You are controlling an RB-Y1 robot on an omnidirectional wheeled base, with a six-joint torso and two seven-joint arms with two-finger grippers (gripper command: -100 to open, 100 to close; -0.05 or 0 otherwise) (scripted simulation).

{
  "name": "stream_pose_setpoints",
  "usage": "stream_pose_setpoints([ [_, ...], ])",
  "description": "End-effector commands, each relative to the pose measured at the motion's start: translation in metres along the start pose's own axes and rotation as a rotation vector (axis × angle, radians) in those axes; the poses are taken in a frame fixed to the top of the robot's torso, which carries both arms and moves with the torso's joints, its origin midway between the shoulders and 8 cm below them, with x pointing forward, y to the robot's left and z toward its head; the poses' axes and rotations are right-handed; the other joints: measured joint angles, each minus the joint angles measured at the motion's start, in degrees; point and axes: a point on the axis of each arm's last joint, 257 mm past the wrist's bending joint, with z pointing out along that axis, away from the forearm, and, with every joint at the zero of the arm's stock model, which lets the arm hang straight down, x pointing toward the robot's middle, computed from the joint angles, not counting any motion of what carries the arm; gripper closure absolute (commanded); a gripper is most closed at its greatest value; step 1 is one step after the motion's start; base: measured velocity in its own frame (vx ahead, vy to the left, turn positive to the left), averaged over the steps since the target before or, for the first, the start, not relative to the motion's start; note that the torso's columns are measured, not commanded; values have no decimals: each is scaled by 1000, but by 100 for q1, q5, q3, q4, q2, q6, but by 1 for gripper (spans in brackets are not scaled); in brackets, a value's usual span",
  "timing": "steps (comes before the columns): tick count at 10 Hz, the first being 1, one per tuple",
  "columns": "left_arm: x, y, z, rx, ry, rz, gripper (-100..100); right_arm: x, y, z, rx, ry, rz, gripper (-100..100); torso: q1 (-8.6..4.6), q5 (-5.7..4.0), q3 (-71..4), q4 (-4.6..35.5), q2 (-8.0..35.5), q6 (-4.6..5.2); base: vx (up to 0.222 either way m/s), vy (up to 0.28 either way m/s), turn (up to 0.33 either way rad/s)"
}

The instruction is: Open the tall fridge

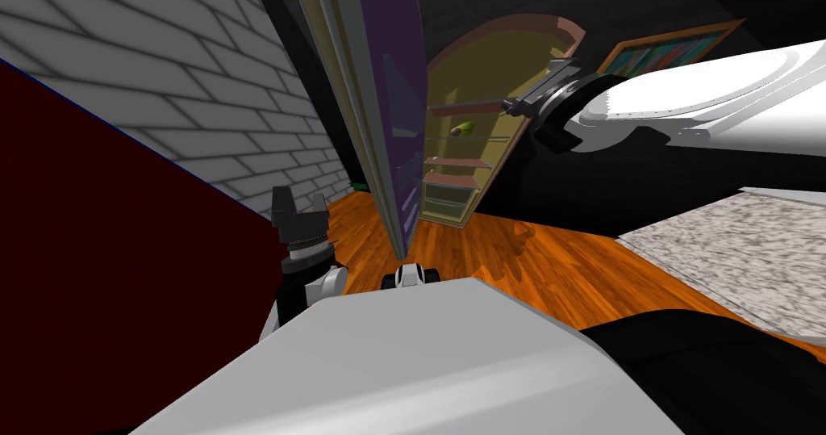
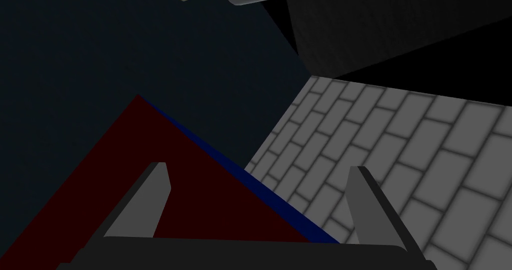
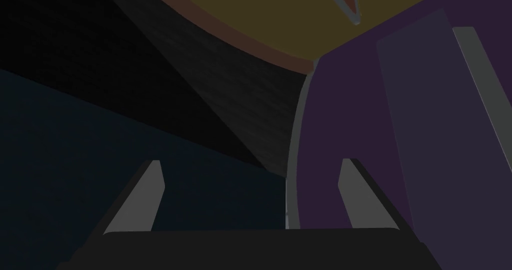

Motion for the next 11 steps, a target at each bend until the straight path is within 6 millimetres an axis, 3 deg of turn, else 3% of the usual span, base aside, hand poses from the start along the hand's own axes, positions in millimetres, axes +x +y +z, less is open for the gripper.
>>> stream_pose_setpoints([
  [1, 0, 0, 0, 0, 0, 0, 0, -12, -8, 8, -10, -10, 5, -100, 0, 0, -4, -2, -6, 0, 15, 17, -49],
  [4, 0, 0, 0, 0, 0, 0, 0, -33, -18, 17, -22, -26, 14, -100, -7, -2, -12, -6, -17, 1, 24, 16, -75],
  [5, 0, 0, 0, 0, 0, 0, 0, -28, -16, 15, -18, -23, 11, -100, -7, -3, -12, -7, -17, -2, 12, 8, -7],
  [6, 0, 0, 0, 0, 0, 0, 0, -29, -16, 16, -20, -23, 12, 0, -9, -4, -9, -6, -12, -1, 0, 0, 0],
  [11, 0, 0, 0, 0, 0, 0, 0, -29, -16, 16, -20, -23, 12, 0, -5, -2, -9, -5, -13, 0, 0, 0, 0],
])
